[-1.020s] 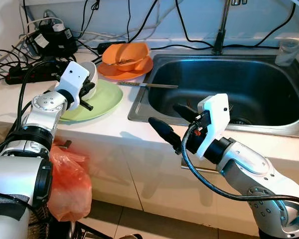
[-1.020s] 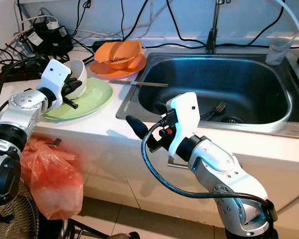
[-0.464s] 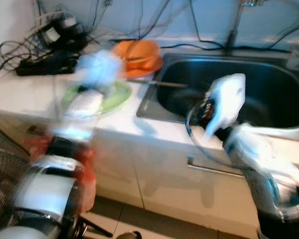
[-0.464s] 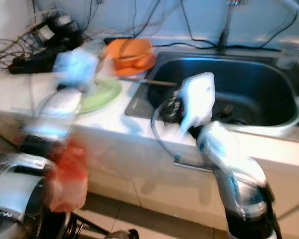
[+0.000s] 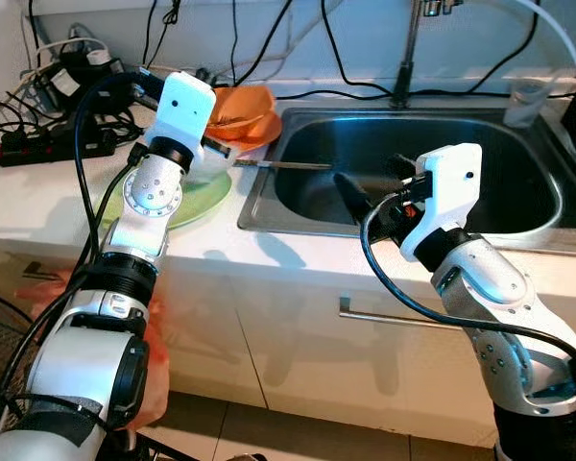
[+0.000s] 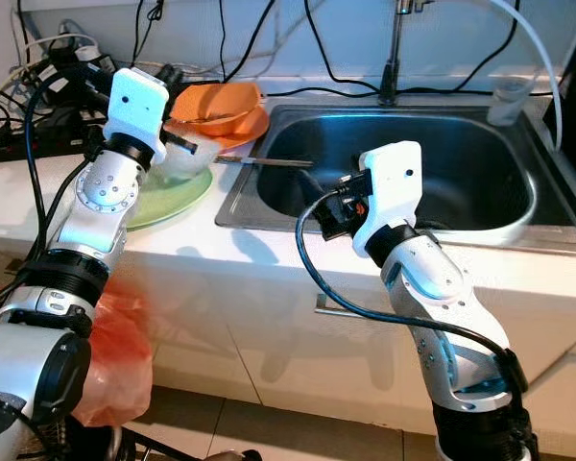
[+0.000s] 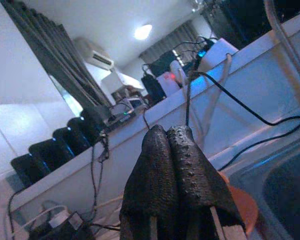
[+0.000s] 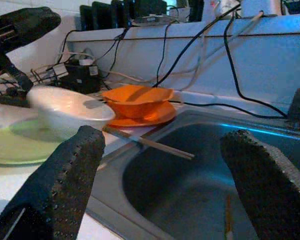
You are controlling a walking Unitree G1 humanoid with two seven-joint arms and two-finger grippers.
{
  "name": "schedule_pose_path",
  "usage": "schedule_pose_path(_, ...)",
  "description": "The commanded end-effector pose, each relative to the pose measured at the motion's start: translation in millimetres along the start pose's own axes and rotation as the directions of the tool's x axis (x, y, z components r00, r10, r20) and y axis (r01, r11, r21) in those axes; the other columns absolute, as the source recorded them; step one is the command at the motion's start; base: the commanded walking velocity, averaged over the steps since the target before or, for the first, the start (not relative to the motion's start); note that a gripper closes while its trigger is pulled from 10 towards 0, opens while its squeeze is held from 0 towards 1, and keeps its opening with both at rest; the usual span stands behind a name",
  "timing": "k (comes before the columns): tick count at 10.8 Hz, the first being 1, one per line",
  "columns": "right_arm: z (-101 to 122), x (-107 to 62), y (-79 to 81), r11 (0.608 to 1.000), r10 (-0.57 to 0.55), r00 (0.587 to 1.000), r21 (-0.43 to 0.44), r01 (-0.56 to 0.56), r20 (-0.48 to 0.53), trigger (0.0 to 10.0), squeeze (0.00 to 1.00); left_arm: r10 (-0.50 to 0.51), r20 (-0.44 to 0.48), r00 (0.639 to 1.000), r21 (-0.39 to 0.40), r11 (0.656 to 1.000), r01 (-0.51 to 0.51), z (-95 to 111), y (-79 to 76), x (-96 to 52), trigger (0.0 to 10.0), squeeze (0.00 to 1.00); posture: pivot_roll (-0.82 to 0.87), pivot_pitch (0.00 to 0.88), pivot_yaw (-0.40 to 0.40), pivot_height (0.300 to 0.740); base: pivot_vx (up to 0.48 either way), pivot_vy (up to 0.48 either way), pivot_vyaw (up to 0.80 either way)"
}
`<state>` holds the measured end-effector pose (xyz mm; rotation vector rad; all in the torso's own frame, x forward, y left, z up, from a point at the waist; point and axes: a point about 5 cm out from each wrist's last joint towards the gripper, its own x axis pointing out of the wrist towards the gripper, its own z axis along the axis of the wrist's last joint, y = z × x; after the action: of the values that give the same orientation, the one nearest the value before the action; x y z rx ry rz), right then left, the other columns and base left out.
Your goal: Kitchen organization
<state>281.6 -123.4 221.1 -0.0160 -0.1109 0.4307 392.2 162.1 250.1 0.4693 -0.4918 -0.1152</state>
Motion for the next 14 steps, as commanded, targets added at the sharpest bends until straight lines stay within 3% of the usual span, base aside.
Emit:
schedule_pose_path(1, 1.0, 0.6, 0.9, 1.000, -0.001, 1.000, -0.003, 0.001, 0.012, 10.0, 0.00, 0.019, -0.001, 1.000, 0.035, 0.999, -0.019, 0.3, 5.7, -0.6, 0.0, 0.00, -0.13, 0.000, 0.139, 0.740, 0.000, 0.000, 0.00)
schedule_pose_path(3, -0.3, -0.4, 0.3, 1.000, -0.004, 1.000, -0.001, 0.004, 0.011, 10.0, 0.00, 0.016, -0.015, 1.000, 0.039, 0.999, -0.015, -3.1, 5.3, -2.1, 0.0, 0.00, -0.13, 0.000, 0.139, 0.740, 0.000, 0.000, 0.00)
schedule_pose_path(4, -0.9, -0.1, 0.4, 1.000, -0.004, 1.000, 0.000, 0.004, 0.011, 10.0, 0.00, 0.017, -0.025, 1.000, 0.050, 0.999, -0.016, -4.5, 6.6, -2.4, 0.9, 0.00, -0.13, 0.000, 0.138, 0.740, 0.000, 0.000, 0.00)
schedule_pose_path(5, -1.4, 0.1, 0.5, 1.000, -0.004, 1.000, 0.002, 0.004, 0.009, 10.0, 0.00, 0.012, -0.035, 0.999, 0.049, 0.999, -0.010, -5.7, 7.3, -2.3, 6.6, 0.00, -0.13, 0.000, 0.138, 0.740, 0.000, 0.000, 0.00)
schedule_pose_path(6, -1.9, 0.2, 0.6, 1.000, -0.003, 1.000, 0.003, 0.003, 0.008, 10.0, 0.00, 0.004, -0.053, 0.999, 0.032, 0.999, -0.002, -7.7, 8.2, -1.7, 10.0, 1.00, -0.13, 0.000, 0.137, 0.740, 0.000, 0.000, 0.00)
schedule_pose_path(7, -2.0, 0.1, 0.7, 1.000, -0.003, 1.000, 0.003, 0.003, 0.007, 10.0, 0.00, 0.003, -0.070, 0.998, 0.028, 1.000, -0.001, -9.6, 8.5, -1.7, 10.0, 1.00, -0.13, 0.000, 0.137, 0.740, 0.000, 0.000, 0.00)
schedule_pose_path(9, -3.0, -0.9, 1.2, 1.000, -0.004, 1.000, 0.005, 0.004, 0.005, 10.0, 0.00, -0.116, -0.180, 0.977, 0.027, 0.992, 0.123, -21.9, 8.5, -0.8, 10.0, 1.00, -0.13, 0.000, 0.145, 0.740, 0.000, 0.000, 0.00)
schedule_pose_path(10, -3.2, -1.1, 1.4, 1.000, -0.004, 1.000, 0.006, 0.004, 0.005, 10.0, 0.00, -0.132, -0.188, 0.973, 0.022, 0.990, 0.139, -22.6, 9.2, -0.6, 10.0, 1.00, -0.13, 0.000, 0.147, 0.740, 0.000, 0.000, 0.00)
schedule_pose_path(12, -5.0, -2.0, 4.7, 1.000, -0.002, 1.000, 0.017, 0.002, 0.002, 10.0, 0.00, -0.248, -0.283, 0.927, 0.093, 0.954, 0.284, -29.4, 27.4, -1.0, 10.0, 1.00, -0.12, 0.000, 0.156, 0.740, 0.000, 0.000, 0.00)
schedule_pose_path(14, -5.6, -3.2, 5.8, 1.000, -0.001, 1.000, 0.021, 0.001, 0.001, 10.0, 0.00, -0.263, -0.333, 0.905, 0.118, 0.941, 0.316, -33.7, 36.2, -2.9, 10.0, 1.00, -0.12, 0.000, 0.161, 0.740, 0.000, 0.000, 0.00)
